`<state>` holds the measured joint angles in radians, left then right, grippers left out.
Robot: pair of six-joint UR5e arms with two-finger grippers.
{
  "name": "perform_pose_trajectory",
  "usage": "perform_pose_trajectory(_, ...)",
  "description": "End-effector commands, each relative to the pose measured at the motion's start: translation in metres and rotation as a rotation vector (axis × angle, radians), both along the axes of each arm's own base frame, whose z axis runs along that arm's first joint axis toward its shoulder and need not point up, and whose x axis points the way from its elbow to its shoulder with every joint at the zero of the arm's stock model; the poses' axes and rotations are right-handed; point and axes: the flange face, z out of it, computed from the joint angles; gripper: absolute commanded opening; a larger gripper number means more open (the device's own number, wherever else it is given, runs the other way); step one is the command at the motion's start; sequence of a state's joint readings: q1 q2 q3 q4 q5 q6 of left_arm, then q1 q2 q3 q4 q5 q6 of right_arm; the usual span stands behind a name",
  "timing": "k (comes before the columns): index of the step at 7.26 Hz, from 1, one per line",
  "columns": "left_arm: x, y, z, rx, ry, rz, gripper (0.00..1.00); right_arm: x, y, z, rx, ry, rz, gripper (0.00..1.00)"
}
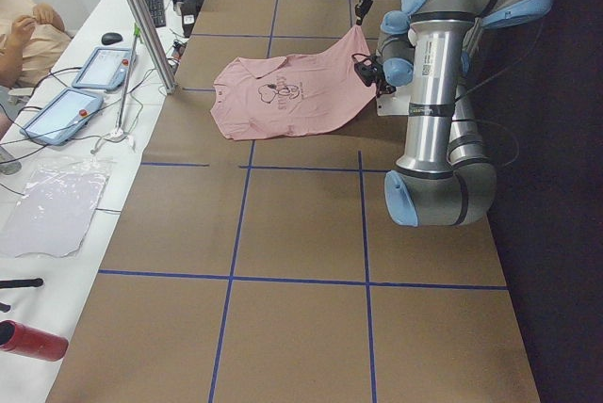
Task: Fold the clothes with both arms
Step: 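Lift the hem with both grippers and fold it toward the collar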
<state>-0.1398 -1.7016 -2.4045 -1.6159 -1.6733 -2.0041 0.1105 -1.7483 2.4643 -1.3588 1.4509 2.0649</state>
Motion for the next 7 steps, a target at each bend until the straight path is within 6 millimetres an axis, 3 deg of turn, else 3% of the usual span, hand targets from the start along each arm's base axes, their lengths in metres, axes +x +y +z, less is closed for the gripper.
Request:
perform_pose_trajectory(1,-0.003,-0.106,-0.012,0.202,-0.03,-0.117,0.0,-0.057,-0.098,-0.018,0.124,-0.007,0.115,0.0)
perform_pose_trajectory(2,0.015,-0.168,0.004,0.232,-0.112,-0.171,0.0,-0.091,-0.163,-0.028,0.179,0.042,0.159,0.0)
perform_pose_trajectory(3,0.013,-0.218,0.008,0.284,-0.164,-0.197,0.0,-0.102,-0.229,-0.031,0.191,0.085,0.167,0.0)
perform_pose_trajectory(4,0.007,-0.254,0.024,0.315,-0.221,-0.208,0.0,-0.086,-0.285,-0.03,0.179,0.107,0.165,0.0)
perform_pose_trajectory(5,-0.011,-0.28,0.028,0.364,-0.21,-0.239,0.0,-0.063,-0.32,-0.035,0.184,0.11,0.163,0.0)
perform_pose_trajectory(7,-0.031,-0.297,0.028,0.385,-0.225,-0.264,0.0,-0.057,-0.368,-0.045,0.175,0.123,0.18,0.0)
